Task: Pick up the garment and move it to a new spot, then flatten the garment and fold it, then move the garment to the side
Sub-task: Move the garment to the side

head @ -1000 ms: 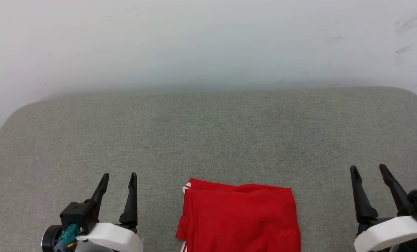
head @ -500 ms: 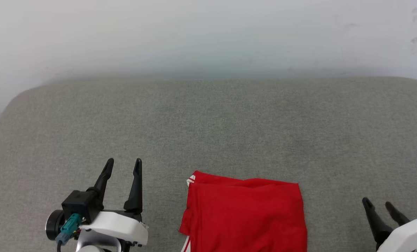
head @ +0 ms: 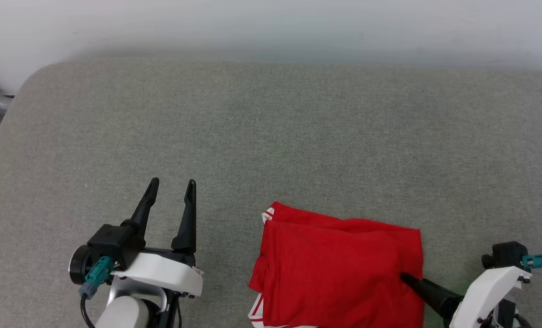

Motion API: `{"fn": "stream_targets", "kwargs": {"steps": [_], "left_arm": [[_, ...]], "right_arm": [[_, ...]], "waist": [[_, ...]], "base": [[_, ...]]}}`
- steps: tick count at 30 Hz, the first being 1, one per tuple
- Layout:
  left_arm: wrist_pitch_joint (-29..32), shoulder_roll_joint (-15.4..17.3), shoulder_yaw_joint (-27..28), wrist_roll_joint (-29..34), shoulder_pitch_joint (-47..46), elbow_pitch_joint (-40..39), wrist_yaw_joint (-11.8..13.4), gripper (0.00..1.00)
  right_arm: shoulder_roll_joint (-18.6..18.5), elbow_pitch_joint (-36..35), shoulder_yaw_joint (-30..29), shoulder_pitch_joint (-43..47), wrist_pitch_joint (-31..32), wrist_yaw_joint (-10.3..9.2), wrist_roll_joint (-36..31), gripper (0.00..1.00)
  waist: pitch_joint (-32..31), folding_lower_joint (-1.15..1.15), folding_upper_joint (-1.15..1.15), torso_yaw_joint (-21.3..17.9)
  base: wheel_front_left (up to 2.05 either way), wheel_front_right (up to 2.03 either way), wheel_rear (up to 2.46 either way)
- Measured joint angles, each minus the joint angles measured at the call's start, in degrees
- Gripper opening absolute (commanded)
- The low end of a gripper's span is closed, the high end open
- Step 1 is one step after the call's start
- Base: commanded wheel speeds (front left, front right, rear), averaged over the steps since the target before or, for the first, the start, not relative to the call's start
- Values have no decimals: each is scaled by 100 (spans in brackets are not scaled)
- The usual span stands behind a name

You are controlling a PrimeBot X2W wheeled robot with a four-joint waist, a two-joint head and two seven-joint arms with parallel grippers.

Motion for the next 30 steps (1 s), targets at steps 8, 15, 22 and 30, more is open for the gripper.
{"fn": "stream_targets", "kwargs": {"steps": [8,15,22,30], "left_arm": [[0,-48,120,108,-83,108,-135,100],[-1,-48,211,202,-73,174,-164,100],[0,8,249,252,9,97,-149,100],[16,115,260,287,82,-85,-98,100]], "right_arm": [[-42,522,413,-332,431,8,493,0],[-203,483,817,-502,38,4,325,0],[-561,532,865,-854,-454,2,-1017,0],[-591,678,315,-1078,-657,1,-2513,0]], "waist": [[188,0,0,134],[85,0,0,7],[-46,0,0,-394],[-52,0,0,-1157]], "base": [[0,0,0],[0,0,0],[0,0,0],[0,0,0]]}}
